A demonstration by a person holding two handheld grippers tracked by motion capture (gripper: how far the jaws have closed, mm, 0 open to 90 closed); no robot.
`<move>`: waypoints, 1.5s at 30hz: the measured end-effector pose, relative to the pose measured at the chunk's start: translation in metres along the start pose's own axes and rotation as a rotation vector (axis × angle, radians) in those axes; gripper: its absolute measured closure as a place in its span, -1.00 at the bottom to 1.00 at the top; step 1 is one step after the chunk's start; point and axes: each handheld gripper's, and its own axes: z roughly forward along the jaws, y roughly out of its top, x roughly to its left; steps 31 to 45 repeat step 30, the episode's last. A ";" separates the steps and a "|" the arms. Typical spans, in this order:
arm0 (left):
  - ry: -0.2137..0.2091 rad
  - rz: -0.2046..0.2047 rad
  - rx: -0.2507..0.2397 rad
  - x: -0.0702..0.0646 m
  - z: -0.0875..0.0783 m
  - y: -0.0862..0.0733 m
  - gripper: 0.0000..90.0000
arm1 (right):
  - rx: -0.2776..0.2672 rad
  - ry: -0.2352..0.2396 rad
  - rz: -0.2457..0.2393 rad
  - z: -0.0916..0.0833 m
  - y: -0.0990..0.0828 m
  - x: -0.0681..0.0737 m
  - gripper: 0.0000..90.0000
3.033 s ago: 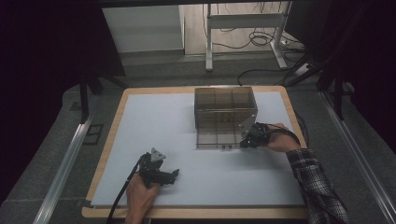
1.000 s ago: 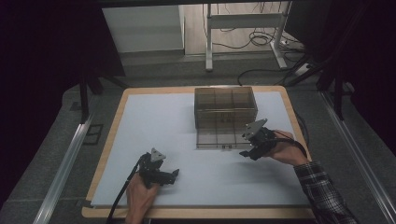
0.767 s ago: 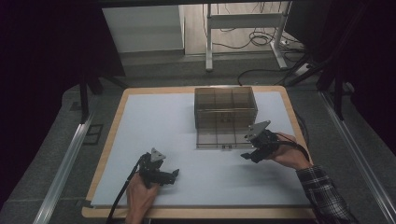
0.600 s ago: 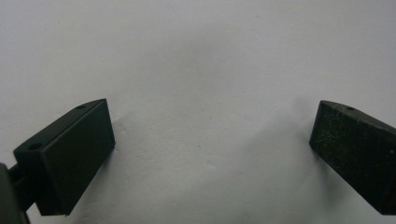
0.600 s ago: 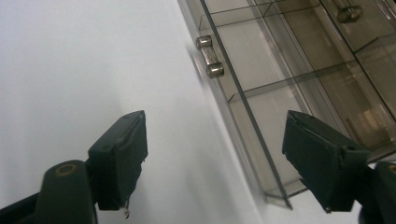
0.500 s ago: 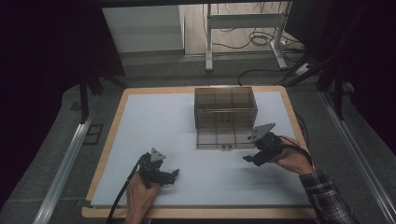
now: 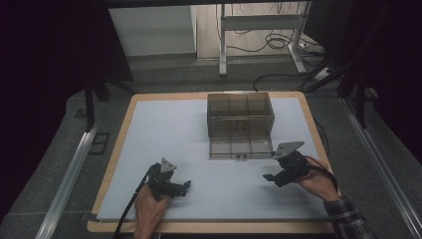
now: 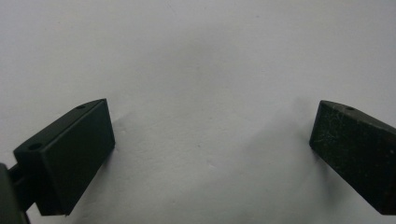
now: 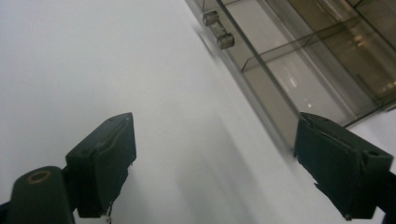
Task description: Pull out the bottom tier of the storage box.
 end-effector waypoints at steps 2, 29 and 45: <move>0.000 0.000 0.000 0.000 0.000 0.000 -1.00 | -0.016 0.002 0.019 -0.001 -0.004 0.003 -0.77; 0.000 -0.001 0.000 0.000 0.000 0.000 -1.00 | -0.085 -0.070 0.218 0.001 -0.069 0.017 -0.90; 0.001 0.001 0.001 0.000 0.000 0.000 -1.00 | -0.085 -0.068 0.219 0.001 -0.069 0.017 -0.90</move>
